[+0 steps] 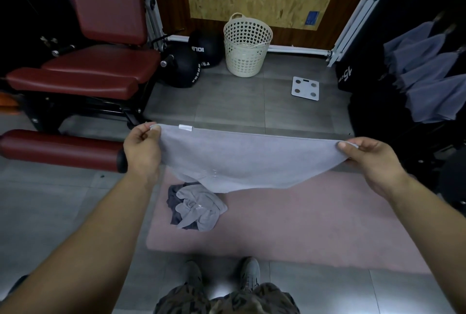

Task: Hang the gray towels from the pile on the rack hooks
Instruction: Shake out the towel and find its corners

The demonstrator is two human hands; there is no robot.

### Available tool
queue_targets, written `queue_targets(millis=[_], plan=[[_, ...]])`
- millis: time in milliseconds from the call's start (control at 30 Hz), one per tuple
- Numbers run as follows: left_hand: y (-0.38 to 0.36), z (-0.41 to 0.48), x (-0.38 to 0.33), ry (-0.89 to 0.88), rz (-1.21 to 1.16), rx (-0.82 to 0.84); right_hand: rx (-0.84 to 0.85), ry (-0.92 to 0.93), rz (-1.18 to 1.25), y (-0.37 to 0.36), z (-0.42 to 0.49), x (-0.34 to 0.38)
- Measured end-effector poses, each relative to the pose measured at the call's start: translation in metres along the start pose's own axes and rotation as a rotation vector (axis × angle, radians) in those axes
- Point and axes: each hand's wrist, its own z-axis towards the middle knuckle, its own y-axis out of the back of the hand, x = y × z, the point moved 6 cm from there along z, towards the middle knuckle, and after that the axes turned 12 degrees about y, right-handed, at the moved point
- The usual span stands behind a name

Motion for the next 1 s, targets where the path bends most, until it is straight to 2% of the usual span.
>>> queue_targets(millis=[133,333,433,600,667,800,900,1000], plan=[[0.004,0.002,0.001,0.020,0.011,0.028,0.020,-0.044,0.056,-0.002,0.000,-0.002],[0.009,0.008,0.002,0.048,-0.009,0.086,0.016,0.002,-0.072,0.007,0.007,-0.002],[0.011,0.011,0.001,0.057,0.006,0.085,-0.020,-0.007,-0.027,0.006,0.007,0.000],[0.013,0.013,0.002,0.065,0.055,0.035,0.075,-0.130,0.216,-0.001,0.004,-0.005],[0.011,0.010,0.003,0.049,0.105,-0.005,0.069,-0.159,0.219,-0.004,0.002,-0.008],[0.005,0.005,0.013,0.049,0.175,-0.056,-0.182,-0.140,0.028,-0.002,0.002,-0.014],[-0.002,-0.001,0.020,0.102,0.184,-0.072,-0.374,-0.148,-0.022,-0.006,0.002,-0.017],[-0.020,-0.018,0.023,0.174,0.111,-0.050,-0.481,-0.135,-0.079,-0.028,-0.007,-0.010]])
